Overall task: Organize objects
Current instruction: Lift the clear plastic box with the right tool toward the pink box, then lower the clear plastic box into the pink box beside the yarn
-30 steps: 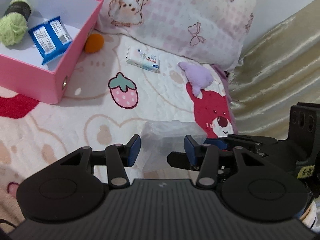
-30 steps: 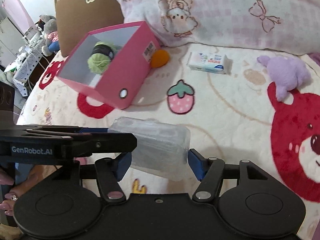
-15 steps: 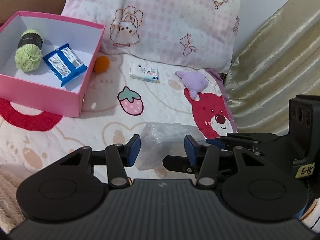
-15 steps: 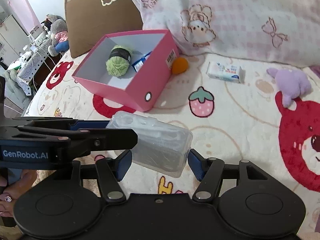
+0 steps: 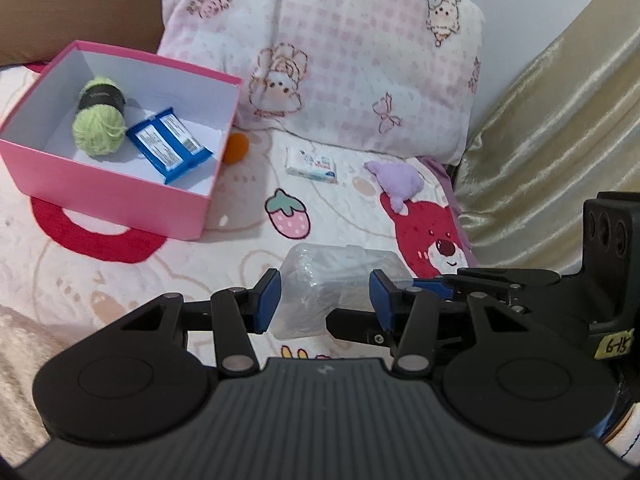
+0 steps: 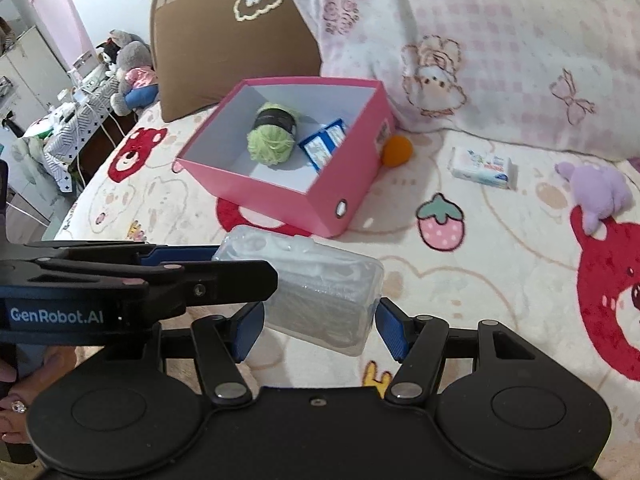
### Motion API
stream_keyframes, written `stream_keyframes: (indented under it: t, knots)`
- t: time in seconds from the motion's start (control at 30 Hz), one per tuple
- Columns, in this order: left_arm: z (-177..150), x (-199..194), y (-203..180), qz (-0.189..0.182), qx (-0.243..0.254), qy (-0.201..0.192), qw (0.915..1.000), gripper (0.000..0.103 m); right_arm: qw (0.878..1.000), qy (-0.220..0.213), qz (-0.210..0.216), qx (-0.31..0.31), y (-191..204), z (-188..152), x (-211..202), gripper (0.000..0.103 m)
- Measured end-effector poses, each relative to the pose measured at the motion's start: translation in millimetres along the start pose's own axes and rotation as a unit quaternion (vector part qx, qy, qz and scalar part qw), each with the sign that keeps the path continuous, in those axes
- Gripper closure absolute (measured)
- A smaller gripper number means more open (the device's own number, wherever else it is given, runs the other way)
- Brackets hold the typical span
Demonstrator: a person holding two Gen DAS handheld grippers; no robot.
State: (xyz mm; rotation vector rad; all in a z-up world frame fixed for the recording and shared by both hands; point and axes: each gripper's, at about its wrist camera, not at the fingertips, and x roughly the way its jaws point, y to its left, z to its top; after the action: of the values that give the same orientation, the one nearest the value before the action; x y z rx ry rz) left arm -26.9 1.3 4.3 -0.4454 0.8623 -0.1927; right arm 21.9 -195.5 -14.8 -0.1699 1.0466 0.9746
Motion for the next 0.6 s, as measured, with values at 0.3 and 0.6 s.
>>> stream_keyframes:
  t: [0.3, 0.6]
  knots:
    - [19.6, -37.3, 15.4, 0.009, 0.011, -0.027, 0.9995, 0.057, 0.999, -0.036, 0.023, -0.009, 30.1, 20.4, -6.6, 0.036]
    - [48.5, -61.7, 33.9, 0.015, 0.016, -0.050, 0.9985, 0.057, 0.998, -0.057, 0.028, -0.025, 55.8, 53.7, -5.2, 0.036]
